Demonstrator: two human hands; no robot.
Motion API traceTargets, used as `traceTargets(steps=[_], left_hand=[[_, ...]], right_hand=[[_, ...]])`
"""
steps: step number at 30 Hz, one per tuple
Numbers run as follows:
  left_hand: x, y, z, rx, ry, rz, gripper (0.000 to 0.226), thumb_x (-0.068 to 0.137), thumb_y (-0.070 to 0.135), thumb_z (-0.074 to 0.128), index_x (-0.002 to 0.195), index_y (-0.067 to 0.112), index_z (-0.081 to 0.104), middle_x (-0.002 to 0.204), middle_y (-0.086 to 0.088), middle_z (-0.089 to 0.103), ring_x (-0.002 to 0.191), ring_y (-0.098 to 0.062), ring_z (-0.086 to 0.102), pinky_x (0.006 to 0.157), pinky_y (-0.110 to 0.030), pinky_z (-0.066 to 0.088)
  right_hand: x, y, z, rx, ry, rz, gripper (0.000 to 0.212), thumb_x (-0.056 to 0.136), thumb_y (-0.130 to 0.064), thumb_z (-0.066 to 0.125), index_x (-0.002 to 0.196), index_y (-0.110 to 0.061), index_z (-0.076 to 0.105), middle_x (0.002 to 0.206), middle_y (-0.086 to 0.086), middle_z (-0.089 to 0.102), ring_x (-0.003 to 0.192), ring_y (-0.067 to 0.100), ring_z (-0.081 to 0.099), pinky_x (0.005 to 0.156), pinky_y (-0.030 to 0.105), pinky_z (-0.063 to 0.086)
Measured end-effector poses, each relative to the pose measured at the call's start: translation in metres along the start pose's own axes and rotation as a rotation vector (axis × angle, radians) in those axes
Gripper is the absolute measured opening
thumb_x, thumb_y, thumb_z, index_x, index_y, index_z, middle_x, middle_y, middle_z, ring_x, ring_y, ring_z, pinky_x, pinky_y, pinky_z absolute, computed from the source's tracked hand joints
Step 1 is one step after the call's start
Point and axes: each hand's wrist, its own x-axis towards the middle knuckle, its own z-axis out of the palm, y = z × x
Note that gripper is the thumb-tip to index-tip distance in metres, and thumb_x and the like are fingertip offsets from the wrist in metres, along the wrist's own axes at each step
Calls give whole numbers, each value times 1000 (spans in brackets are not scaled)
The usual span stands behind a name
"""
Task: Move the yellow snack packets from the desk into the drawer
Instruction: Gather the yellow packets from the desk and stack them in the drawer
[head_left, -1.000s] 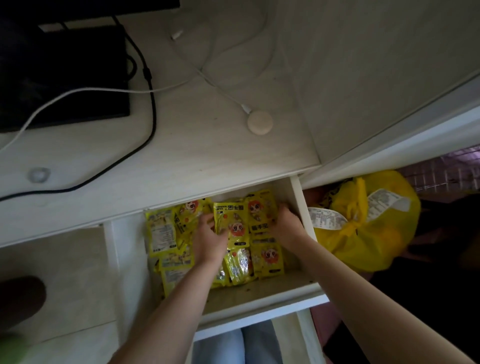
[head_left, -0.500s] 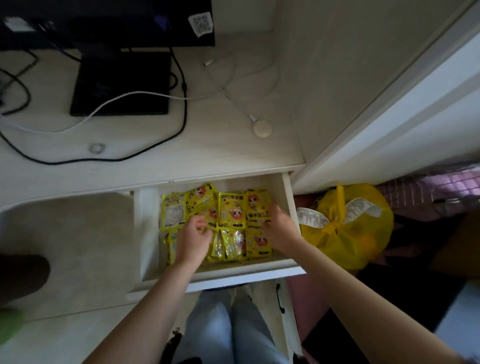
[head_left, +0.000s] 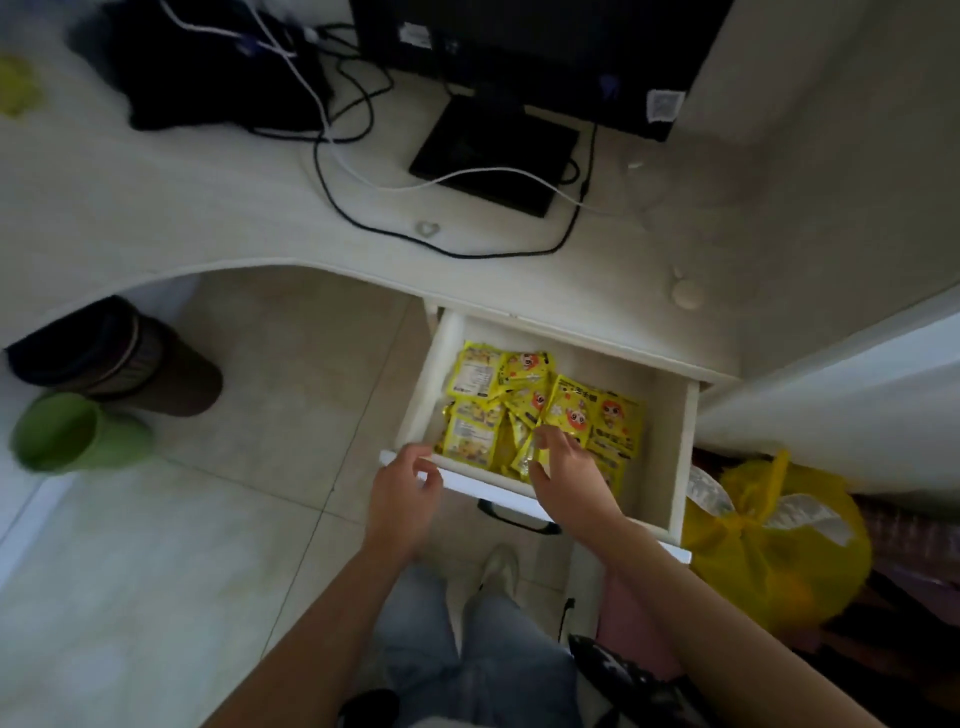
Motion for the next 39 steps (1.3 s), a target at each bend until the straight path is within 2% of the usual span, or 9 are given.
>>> traceTargets(steps=[3,6,9,12,17,24,34,39], left_hand=[[-3,-21,-28,-35,38,-24,25,90,13,58,114,16,65,99,-3,69,99,-24,62,82,-28,46],[-3,-49,-59,-29,71,-67,29,91,15,57,120,19,60,104,3,66,105,-19,59,88,-34,50],[1,-82,-94,10,124,-92,29,93,19,57,121,22,58,105,5,66,98,-12,57,83,-27,47],[9,-116,-135,35,182,-120,28,93,21,56,121,24,57,104,6,65,90,-7,51,77,-22,42],[23,-168,-196,-5,236,-200,28,94,21,55,122,22,57,103,5,66,102,-13,58,79,-22,41],[58,-223,-279,1,368,-278,28,94,23,55,121,24,58,100,9,64,105,-14,57,79,-23,41],[141,-251,-371,31,503,-317,27,93,24,56,120,22,59,102,8,67,105,-14,58,79,-23,41],[197,-253,-416,-5,550,-361,26,93,24,56,119,21,60,105,6,67,106,-15,58,84,-25,43]], right_hand=[[5,-32,21,-57,-43,-78,42,93,-16,49,134,-12,43,131,11,53,119,32,52,88,40,50],[12,-69,47,-89,-78,-149,40,92,-16,51,132,-12,46,128,8,56,115,29,56,85,31,46],[20,-111,75,-117,-140,-229,36,92,-15,52,127,-10,48,125,10,56,114,29,55,92,35,45],[30,-156,104,-161,-172,-270,36,91,-15,51,127,-11,47,122,11,55,111,30,55,91,39,47],[48,-225,148,-246,-287,-311,43,94,-19,44,136,-11,39,130,10,50,119,26,48,98,37,43],[86,-328,192,-256,-300,-407,44,95,-21,43,138,-12,39,134,8,49,122,23,48,103,37,42],[166,-453,222,-265,-293,-556,42,94,-22,47,134,-11,44,131,7,53,119,22,52,96,30,41],[221,-508,226,-285,-315,-626,42,93,-21,47,133,-9,44,129,10,54,118,25,52,97,33,41]])
